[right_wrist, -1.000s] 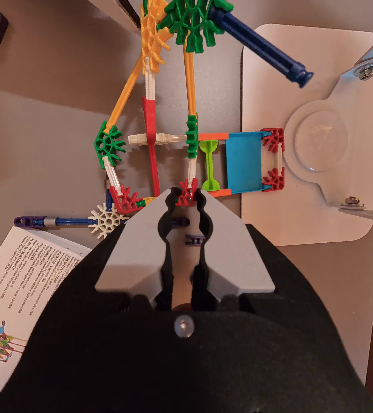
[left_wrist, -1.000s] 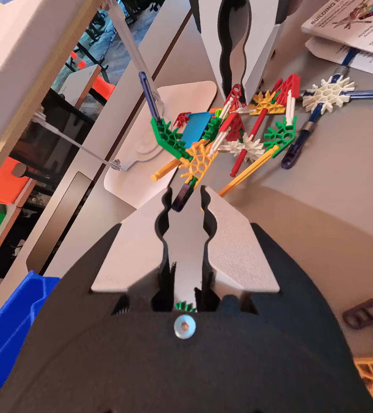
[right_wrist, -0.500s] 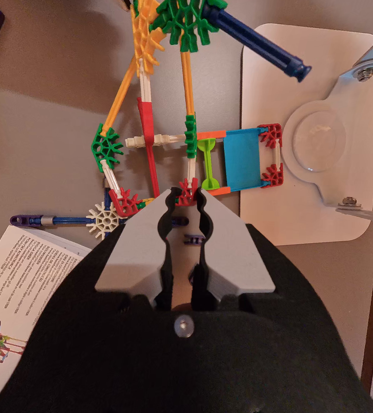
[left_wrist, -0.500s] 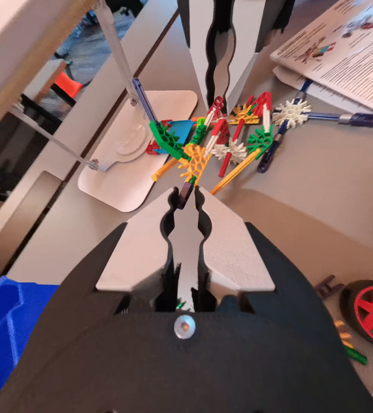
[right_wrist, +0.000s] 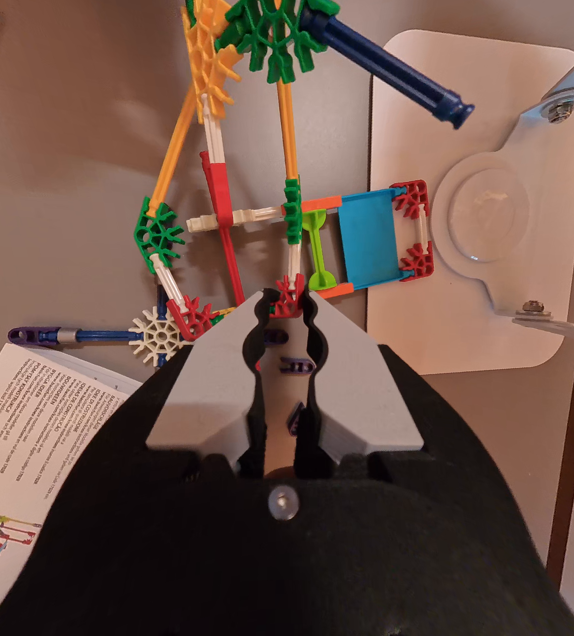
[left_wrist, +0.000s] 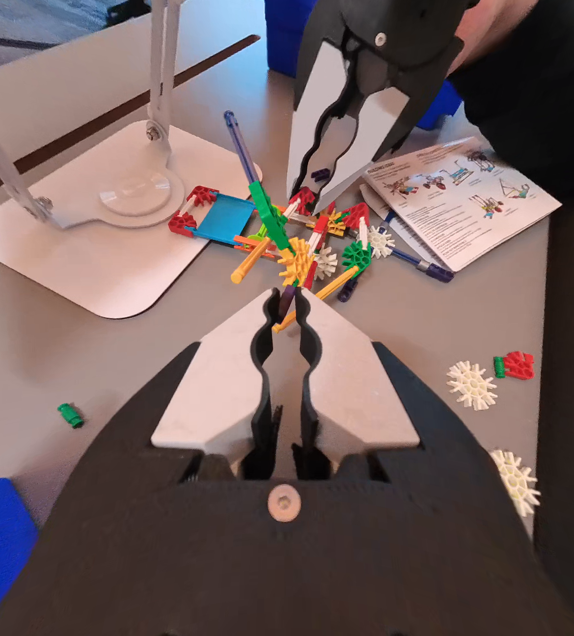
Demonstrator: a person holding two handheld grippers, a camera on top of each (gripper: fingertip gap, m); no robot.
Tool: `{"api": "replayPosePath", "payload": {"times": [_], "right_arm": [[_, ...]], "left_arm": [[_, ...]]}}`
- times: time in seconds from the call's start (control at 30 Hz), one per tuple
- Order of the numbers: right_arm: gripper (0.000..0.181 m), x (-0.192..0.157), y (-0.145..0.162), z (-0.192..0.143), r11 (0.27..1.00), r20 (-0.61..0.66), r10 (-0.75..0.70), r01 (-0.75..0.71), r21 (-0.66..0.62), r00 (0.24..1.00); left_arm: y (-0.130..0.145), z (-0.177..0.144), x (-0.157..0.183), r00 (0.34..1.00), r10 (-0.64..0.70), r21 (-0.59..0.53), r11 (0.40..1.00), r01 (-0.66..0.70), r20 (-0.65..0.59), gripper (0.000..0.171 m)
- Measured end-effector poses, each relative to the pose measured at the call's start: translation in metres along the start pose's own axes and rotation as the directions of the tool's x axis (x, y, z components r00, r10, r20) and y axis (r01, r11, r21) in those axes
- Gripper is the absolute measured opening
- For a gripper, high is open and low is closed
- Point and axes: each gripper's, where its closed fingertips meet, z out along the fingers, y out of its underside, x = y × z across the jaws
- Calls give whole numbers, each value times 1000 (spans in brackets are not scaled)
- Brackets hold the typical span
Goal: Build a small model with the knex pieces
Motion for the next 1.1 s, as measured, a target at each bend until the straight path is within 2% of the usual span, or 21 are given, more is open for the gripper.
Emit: {"api": "replayPosePath", "payload": {"times": [0.17,0.33,0.47,0.53,0.63,0.8,1.1], "right_arm": [[21,6,-10,-14,999,-53,-1,3,46,999],[48,13,-52,-28,956,-54,96,-77,283,994],[61,12,-79,-28,877,50,169,-174,447,984],[51,9,-87,-24,847,98,186,-211,487,978],[50,8,-91,-17,836,116,201,-233,498,973],[37,9,-95,-24,803,142,201,-246,543,969],[17,4,-94,-42,794,160,134,-202,574,978]], "left_arm": [[3,3,2,999,43,-15,999,-42,11,6],[0,4,3,997,75,0,997,-75,35,7],[-1,13,7,995,94,1,996,-94,43,18],[-1,18,9,992,118,1,993,-118,54,16],[2,23,13,988,146,-17,989,-145,52,10],[0,27,16,985,166,-10,986,-165,47,8],[-4,27,9,982,167,-17,986,-166,85,6]]}}
